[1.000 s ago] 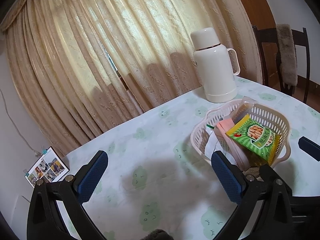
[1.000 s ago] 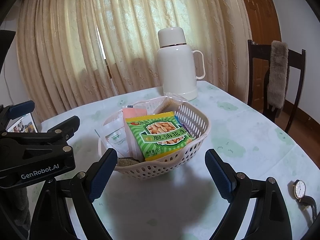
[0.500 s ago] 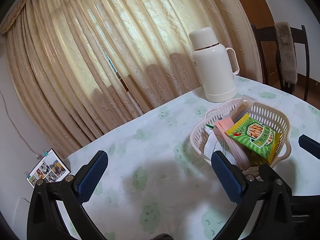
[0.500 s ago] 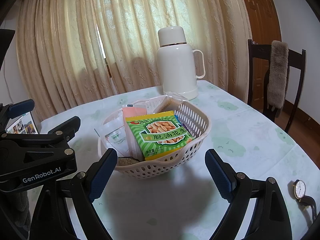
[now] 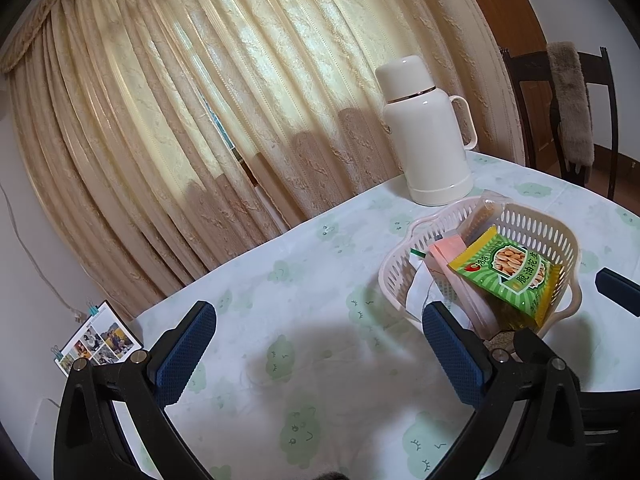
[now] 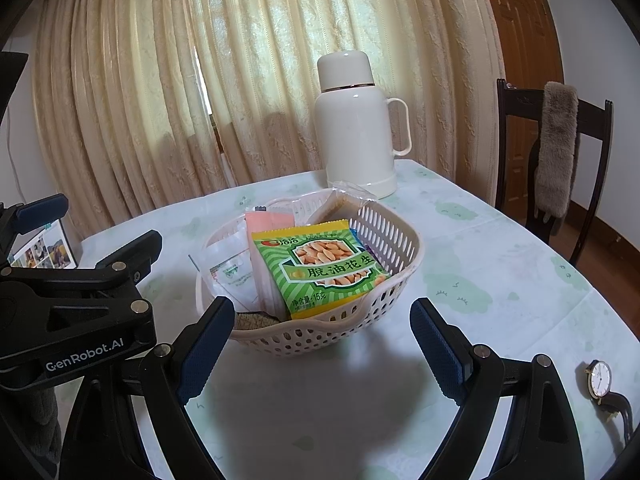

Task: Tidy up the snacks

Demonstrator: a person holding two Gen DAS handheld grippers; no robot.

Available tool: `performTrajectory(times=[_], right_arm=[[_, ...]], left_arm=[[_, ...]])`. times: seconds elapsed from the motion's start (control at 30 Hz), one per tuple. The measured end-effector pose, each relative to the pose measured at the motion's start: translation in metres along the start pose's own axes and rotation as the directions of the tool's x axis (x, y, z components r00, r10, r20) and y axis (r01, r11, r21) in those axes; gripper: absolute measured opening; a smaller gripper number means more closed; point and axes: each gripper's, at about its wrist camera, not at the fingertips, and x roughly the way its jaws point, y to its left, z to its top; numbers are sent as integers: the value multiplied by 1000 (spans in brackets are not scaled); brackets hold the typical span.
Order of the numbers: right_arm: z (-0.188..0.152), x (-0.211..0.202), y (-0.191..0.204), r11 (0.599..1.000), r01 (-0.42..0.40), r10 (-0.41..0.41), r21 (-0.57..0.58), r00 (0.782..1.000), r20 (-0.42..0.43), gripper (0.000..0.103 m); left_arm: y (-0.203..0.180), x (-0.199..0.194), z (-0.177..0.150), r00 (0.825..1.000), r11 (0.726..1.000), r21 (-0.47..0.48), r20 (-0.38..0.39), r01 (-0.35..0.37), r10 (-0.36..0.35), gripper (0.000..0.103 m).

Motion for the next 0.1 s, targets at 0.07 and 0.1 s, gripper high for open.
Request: performTrajectory(times=[0.07, 0.1], right_arm=[[-2, 0, 0, 1000, 0, 0, -2, 1000, -2, 90], [-3, -1, 0, 1000, 0, 0, -4, 1000, -4, 90]], left_arm=[[0, 0, 0, 1000, 1000, 3, 0, 1, -1, 103], [0, 0, 0, 1000, 1000, 4, -1, 0, 0, 103]])
